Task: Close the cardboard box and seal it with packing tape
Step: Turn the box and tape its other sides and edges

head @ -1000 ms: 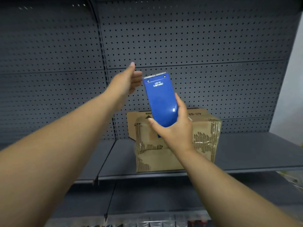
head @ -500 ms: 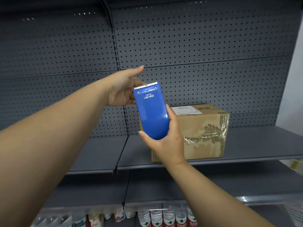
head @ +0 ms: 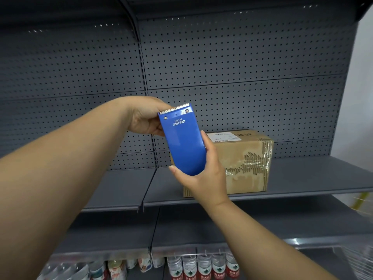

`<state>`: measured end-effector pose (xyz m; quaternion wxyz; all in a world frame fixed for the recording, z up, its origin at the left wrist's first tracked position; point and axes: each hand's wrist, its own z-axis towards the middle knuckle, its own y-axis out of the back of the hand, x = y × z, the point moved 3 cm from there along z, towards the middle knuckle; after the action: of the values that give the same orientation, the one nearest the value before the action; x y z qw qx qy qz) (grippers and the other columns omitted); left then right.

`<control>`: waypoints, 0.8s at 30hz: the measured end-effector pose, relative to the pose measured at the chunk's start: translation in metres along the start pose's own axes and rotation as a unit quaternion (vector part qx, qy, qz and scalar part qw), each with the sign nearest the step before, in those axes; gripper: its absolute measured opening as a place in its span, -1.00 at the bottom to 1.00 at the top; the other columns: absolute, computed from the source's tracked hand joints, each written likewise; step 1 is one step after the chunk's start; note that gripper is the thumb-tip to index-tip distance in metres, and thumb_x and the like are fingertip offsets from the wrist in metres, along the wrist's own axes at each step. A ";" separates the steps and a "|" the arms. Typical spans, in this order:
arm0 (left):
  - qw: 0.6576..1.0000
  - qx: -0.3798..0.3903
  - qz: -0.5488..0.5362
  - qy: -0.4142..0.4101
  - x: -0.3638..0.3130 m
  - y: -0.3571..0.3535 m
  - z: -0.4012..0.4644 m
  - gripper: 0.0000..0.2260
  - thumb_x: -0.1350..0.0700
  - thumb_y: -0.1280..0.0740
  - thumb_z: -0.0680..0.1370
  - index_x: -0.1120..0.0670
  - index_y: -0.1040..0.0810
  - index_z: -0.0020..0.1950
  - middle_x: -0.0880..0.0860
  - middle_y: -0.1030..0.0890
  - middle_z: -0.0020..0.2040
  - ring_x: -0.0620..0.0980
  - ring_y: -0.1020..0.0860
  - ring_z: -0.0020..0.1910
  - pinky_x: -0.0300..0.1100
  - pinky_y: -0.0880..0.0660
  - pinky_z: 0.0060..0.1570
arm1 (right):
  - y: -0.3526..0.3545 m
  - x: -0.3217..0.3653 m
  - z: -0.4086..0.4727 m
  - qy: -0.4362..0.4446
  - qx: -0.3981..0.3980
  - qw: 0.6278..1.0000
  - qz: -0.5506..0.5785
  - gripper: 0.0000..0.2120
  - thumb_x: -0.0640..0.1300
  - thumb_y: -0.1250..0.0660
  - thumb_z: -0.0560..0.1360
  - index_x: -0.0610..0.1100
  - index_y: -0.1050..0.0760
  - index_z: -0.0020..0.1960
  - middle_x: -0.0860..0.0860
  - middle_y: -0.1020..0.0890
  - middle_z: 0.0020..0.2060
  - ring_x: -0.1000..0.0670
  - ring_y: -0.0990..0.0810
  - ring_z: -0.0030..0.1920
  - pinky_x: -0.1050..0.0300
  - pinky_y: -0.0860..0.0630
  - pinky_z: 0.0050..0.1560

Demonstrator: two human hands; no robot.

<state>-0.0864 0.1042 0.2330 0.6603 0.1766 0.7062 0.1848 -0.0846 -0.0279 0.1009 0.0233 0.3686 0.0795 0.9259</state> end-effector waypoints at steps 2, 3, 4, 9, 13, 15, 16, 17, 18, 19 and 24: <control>1.000 0.008 -0.008 0.003 -0.004 -0.007 -0.003 -0.79 0.15 -0.19 0.58 0.14 -0.60 -0.13 0.00 -0.68 -0.24 -0.10 -0.64 -0.26 -0.28 -0.58 -0.27 | 0.007 0.001 0.000 0.003 0.001 1.000 -0.002 -0.10 0.00 -0.57 0.23 -0.03 -0.19 0.45 0.19 -0.43 0.25 0.20 -0.35 0.22 0.20 -0.44 0.14; 1.000 0.010 -0.016 0.004 -0.006 -0.010 -0.004 -0.78 0.10 -0.19 0.59 0.12 -0.60 -0.09 -0.01 -0.68 -0.21 -0.08 -0.64 -0.22 -0.25 -0.59 -0.21 | 0.012 0.002 0.001 0.004 -0.002 1.000 -0.001 -0.10 0.00 -0.57 0.23 -0.03 -0.19 0.45 0.23 -0.41 0.20 0.21 -0.35 0.22 0.20 -0.44 0.13; 0.999 0.010 -0.030 0.006 -0.007 -0.013 -0.004 -0.76 0.03 -0.19 0.59 0.10 -0.59 -0.07 -0.01 -0.68 -0.18 -0.07 -0.64 -0.18 -0.21 -0.59 -0.15 | 0.016 0.002 0.001 0.007 -0.005 1.000 -0.001 -0.10 0.00 -0.58 0.23 -0.04 -0.19 0.45 0.26 -0.39 0.18 0.21 -0.35 0.22 0.19 -0.44 0.13; 0.996 0.005 -0.084 0.018 -0.019 -0.029 -0.005 -0.68 -0.14 -0.16 0.58 0.07 -0.55 -0.09 -0.01 -0.66 -0.21 -0.08 -0.63 -0.26 -0.17 -0.54 -0.15 | 0.037 -0.001 -0.004 0.011 0.002 1.000 -0.004 -0.09 0.02 -0.57 0.22 -0.04 -0.20 0.45 0.26 -0.38 0.20 0.20 -0.35 0.24 0.11 -0.46 0.18; 0.999 0.003 -0.040 0.024 -0.026 -0.045 -0.008 -0.75 0.00 -0.20 0.59 0.10 -0.56 -0.14 -0.02 -0.64 -0.29 -0.12 -0.61 -0.35 -0.31 -0.54 -0.34 | 0.054 -0.001 -0.009 0.006 0.031 0.999 -0.024 -0.06 0.04 -0.58 0.20 -0.03 -0.18 0.46 0.25 -0.38 0.18 0.19 -0.38 0.23 0.08 -0.47 0.19; 0.999 -0.016 -0.022 0.023 -0.030 -0.052 -0.009 -0.78 0.15 -0.20 0.59 0.16 -0.53 -0.20 -0.01 -0.62 -0.39 -0.12 -0.59 -0.43 -0.33 -0.51 -0.42 | 0.061 -0.001 -0.010 -0.013 0.050 0.998 -0.033 -0.01 0.10 -0.58 0.19 0.02 -0.13 0.47 0.25 -0.39 0.18 0.11 -0.43 0.25 0.06 -0.46 0.20; 0.999 -0.028 -0.021 0.022 -0.031 -0.054 -0.010 -0.78 0.20 -0.19 0.59 0.18 -0.52 -0.23 0.00 -0.61 -0.42 -0.12 -0.58 -0.46 -0.34 -0.50 -0.45 | 0.064 -0.001 -0.009 -0.026 0.059 0.997 -0.034 0.01 0.12 -0.57 0.18 0.05 -0.11 0.47 0.24 -0.41 0.19 0.07 -0.44 0.25 0.05 -0.46 0.20; 0.999 -0.037 -0.024 0.021 -0.033 -0.056 -0.010 -0.79 0.22 -0.21 0.58 0.18 -0.51 -0.24 0.00 -0.60 -0.44 -0.12 -0.57 -0.48 -0.34 -0.49 -0.47 | 0.067 -0.003 -0.008 -0.039 0.065 0.997 -0.033 0.01 0.14 -0.57 0.16 0.09 -0.10 0.46 0.23 -0.43 0.18 0.05 -0.45 0.24 0.06 -0.47 0.19; 0.999 -0.042 -0.026 0.019 -0.035 -0.058 -0.010 -0.81 0.23 -0.23 0.57 0.19 -0.51 -0.23 0.00 -0.60 -0.45 -0.13 -0.57 -0.48 -0.34 -0.49 -0.46 | 0.070 -0.004 -0.008 -0.052 0.070 0.996 -0.027 -0.01 0.14 -0.58 0.15 0.12 -0.13 0.44 0.24 -0.44 0.14 0.05 -0.45 0.23 0.07 -0.47 0.17; 0.999 -0.041 -0.022 0.018 -0.037 -0.060 -0.011 -0.83 0.23 -0.25 0.56 0.20 -0.52 -0.22 0.01 -0.61 -0.44 -0.13 -0.58 -0.47 -0.34 -0.50 -0.45 | 0.073 -0.005 -0.007 -0.065 0.074 0.995 -0.019 -0.05 0.14 -0.58 0.14 0.14 -0.16 0.40 0.26 -0.44 0.11 0.06 -0.46 0.22 0.09 -0.48 0.14; 0.998 -0.061 -0.007 0.027 -0.032 -0.069 -0.012 -0.84 0.22 -0.29 0.55 0.19 -0.53 -0.23 0.00 -0.60 -0.46 -0.13 -0.56 -0.49 -0.34 -0.50 -0.45 | 0.081 -0.007 -0.012 -0.118 0.106 0.987 0.019 -0.18 0.07 -0.59 0.17 0.15 -0.22 0.30 0.39 -0.41 -0.03 0.13 -0.47 0.09 0.22 -0.45 -0.01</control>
<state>-0.0970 0.0278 0.2276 0.6516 0.1258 0.7126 0.2274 -0.0863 -0.1096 0.1006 -0.0245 0.4769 0.1667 0.8627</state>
